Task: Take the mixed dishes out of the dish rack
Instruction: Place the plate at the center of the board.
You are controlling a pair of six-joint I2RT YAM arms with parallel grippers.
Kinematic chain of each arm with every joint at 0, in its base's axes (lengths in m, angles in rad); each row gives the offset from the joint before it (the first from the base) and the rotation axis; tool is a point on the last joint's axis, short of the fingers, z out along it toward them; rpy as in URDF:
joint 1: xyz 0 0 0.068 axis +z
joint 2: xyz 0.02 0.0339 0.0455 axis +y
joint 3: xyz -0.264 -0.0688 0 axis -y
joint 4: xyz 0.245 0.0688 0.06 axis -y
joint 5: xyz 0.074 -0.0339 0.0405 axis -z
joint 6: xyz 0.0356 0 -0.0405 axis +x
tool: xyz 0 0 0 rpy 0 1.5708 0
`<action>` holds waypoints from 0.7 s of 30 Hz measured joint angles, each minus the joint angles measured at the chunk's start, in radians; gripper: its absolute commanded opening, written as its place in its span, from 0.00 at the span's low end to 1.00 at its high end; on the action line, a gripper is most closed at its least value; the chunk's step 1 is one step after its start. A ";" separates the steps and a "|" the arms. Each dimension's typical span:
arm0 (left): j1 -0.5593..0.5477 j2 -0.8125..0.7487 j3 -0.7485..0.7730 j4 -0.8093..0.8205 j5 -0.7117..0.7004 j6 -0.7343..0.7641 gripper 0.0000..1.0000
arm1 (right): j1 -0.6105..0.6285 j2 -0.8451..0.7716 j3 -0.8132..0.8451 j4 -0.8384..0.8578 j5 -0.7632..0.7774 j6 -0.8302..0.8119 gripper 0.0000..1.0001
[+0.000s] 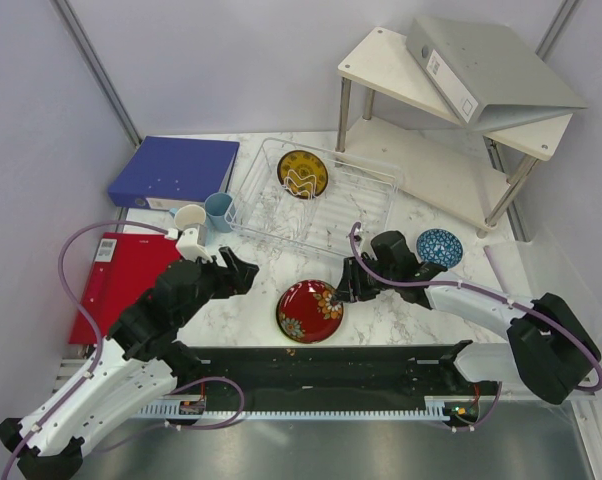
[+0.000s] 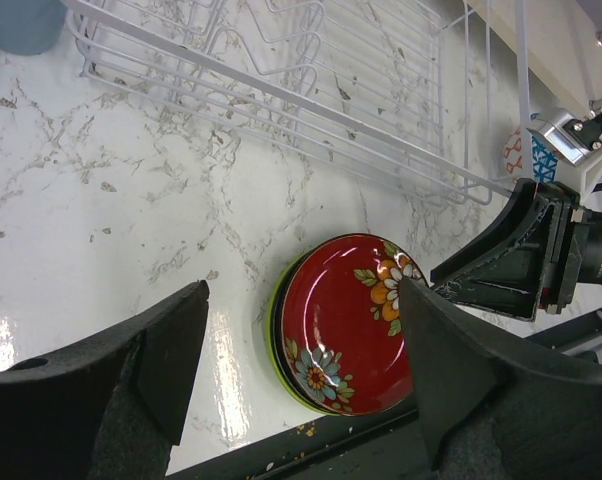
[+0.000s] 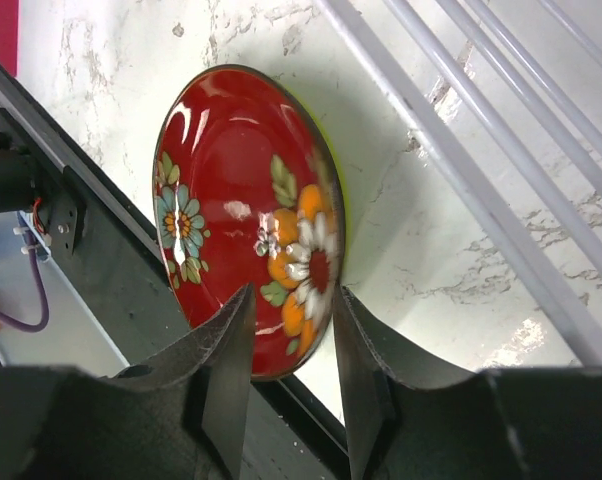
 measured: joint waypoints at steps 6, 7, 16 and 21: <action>0.000 0.002 -0.001 0.000 0.001 0.000 0.83 | 0.008 0.007 0.008 -0.019 0.022 -0.015 0.45; 0.000 0.002 -0.001 0.000 0.002 0.000 0.83 | 0.009 0.010 0.010 -0.023 0.027 -0.019 0.45; 0.000 -0.001 -0.002 0.000 0.002 0.000 0.83 | -0.003 -0.088 0.048 -0.219 0.175 -0.016 0.47; 0.000 -0.004 -0.001 0.000 0.002 0.000 0.83 | -0.020 -0.145 0.305 -0.415 0.289 -0.050 0.48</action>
